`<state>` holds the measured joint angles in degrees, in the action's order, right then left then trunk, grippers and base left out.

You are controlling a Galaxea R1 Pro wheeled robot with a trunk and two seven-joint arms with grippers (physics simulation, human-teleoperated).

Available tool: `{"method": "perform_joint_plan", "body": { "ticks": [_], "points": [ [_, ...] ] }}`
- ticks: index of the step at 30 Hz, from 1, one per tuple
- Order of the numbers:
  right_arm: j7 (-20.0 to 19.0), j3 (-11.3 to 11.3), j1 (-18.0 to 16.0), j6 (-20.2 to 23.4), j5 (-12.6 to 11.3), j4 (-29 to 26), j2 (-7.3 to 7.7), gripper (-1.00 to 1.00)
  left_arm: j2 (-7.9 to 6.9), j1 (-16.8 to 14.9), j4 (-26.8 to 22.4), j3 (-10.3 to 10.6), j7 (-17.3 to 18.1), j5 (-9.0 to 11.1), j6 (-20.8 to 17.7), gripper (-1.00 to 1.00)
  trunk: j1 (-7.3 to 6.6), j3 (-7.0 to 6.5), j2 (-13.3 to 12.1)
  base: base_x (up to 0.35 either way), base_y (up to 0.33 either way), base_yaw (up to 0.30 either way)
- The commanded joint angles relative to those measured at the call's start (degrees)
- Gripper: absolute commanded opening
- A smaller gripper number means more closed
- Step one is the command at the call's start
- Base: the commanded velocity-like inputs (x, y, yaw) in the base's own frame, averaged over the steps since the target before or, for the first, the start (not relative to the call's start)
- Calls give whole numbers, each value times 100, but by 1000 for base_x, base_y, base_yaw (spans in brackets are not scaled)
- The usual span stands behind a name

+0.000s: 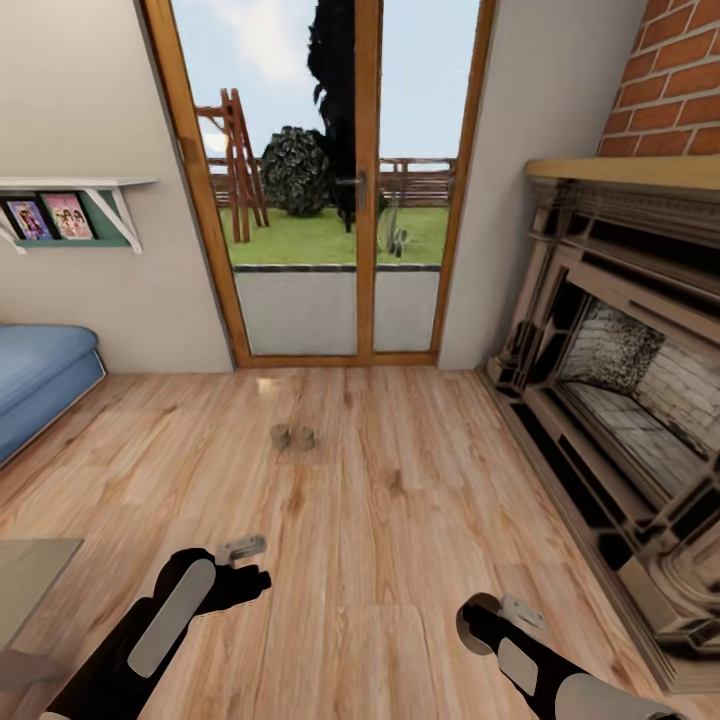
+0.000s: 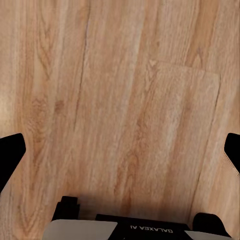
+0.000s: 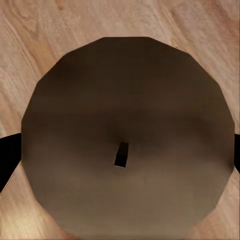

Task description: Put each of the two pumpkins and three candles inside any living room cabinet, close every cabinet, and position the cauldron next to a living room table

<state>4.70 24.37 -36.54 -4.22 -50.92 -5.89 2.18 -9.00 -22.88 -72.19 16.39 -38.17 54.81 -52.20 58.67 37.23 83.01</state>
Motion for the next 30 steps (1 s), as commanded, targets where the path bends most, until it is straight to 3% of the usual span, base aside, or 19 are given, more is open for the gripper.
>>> {"method": "perform_joint_plan", "body": {
  "ticks": [1,30],
  "points": [
    [22,50,0,-9,-43,-9,1,-100,-6,-5,-6,14,-59,57,-1,100,3,5,2,339,0,0],
    [31,51,-2,-9,-41,-9,1,-100,-6,-6,-2,23,-59,57,-1,100,3,5,2,340,0,0]
  ]
}}
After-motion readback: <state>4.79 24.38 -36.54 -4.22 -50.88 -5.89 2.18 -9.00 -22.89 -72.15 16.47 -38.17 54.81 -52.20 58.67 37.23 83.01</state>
